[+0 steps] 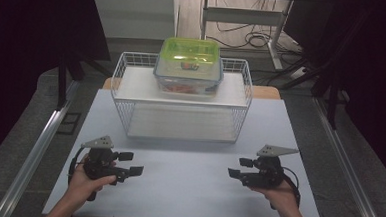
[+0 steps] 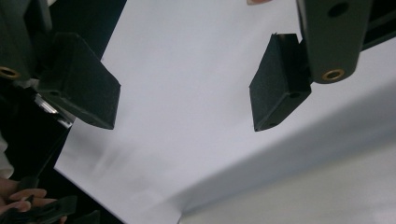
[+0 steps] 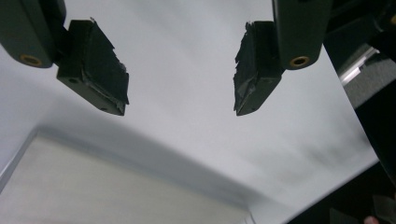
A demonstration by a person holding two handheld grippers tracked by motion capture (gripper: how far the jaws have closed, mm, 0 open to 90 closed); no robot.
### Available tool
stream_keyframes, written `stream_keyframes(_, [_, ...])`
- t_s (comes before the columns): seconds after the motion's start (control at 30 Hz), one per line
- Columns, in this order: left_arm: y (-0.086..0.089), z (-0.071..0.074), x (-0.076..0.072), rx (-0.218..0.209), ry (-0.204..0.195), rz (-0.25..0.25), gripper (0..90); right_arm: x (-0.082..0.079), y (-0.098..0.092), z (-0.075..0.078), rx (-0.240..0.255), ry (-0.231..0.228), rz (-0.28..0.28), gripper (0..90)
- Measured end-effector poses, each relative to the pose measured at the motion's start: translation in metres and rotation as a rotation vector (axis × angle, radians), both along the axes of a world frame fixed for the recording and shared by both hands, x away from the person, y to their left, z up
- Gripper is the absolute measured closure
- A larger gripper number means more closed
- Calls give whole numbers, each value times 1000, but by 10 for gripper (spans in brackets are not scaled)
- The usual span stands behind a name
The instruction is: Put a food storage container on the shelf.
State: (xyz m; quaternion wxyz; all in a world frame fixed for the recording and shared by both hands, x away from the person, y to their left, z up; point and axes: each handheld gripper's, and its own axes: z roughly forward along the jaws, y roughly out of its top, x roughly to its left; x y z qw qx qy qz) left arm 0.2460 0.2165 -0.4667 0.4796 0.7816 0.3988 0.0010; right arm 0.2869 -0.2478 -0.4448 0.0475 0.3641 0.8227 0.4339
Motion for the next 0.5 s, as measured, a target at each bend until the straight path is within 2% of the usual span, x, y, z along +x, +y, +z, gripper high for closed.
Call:
stream_keyframes(0.03, [-1, -5, -2, 10, 7, 6, 243, -5, 0, -12, -22, 15, 8, 352])
stream_keyframes(0.07, [-1, -10, -4, 18, 9, 11, 243, -5, 0, -12, -22, 15, 8, 352])
stream_keyframes(0.13, [-1, -20, -7, 44, 22, 14, 242, -9, -2, -27, -39, 39, 5, 352])
stream_keyframes(0.27, [-2, -24, -7, 58, 25, 16, 241, -8, -4, -38, -49, 57, -6, 350])
stream_keyframes(0.5, [-2, -25, -8, 66, 12, 29, 237, -7, -5, -40, -36, 41, -19, 341])
